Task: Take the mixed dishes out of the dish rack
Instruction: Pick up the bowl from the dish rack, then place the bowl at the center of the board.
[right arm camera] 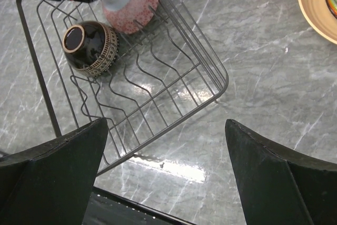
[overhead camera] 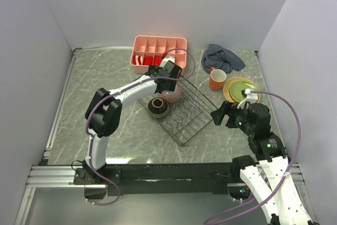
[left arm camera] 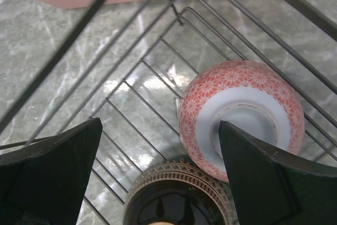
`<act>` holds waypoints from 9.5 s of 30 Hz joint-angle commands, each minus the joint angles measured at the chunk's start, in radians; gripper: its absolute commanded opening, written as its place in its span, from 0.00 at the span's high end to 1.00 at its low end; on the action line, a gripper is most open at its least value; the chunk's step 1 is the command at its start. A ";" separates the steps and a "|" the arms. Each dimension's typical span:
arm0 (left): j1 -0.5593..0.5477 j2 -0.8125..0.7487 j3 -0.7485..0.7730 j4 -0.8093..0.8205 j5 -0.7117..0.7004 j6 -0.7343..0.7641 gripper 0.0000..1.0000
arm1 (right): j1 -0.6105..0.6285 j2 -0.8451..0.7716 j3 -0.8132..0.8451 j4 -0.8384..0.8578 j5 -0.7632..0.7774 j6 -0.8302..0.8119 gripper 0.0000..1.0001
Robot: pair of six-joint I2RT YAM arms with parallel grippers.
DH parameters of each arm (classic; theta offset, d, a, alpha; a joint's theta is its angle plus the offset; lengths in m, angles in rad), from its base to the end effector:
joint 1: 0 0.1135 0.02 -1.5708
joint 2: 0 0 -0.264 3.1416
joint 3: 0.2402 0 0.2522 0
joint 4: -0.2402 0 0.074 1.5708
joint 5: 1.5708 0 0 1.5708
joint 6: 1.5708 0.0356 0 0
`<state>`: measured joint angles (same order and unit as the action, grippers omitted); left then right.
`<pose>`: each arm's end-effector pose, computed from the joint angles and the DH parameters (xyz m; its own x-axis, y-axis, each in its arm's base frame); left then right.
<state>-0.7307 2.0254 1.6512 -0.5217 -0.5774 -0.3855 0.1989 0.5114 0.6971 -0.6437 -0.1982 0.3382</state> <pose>0.3486 -0.2863 0.2359 -0.6535 0.1626 -0.7392 0.0642 0.9850 0.1600 0.1134 0.0300 0.2987 -0.5306 0.2249 -0.8172 -0.2023 0.9027 0.3797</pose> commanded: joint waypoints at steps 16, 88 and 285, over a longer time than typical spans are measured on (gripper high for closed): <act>0.136 0.042 0.059 -0.101 -0.127 -0.035 0.01 | 0.007 0.108 0.019 0.082 -0.072 -0.064 0.00; -0.121 0.205 -0.016 0.166 -0.191 0.491 0.01 | 0.007 0.078 -0.062 0.110 -0.087 -0.051 0.00; 0.237 -1.166 -0.992 0.496 0.073 0.033 0.01 | -0.484 0.567 0.110 0.039 0.009 0.148 1.00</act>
<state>-0.4923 0.8799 0.6529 -0.0879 -0.4976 -0.3786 -0.2600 1.0626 0.8261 -0.6735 -0.1989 0.4561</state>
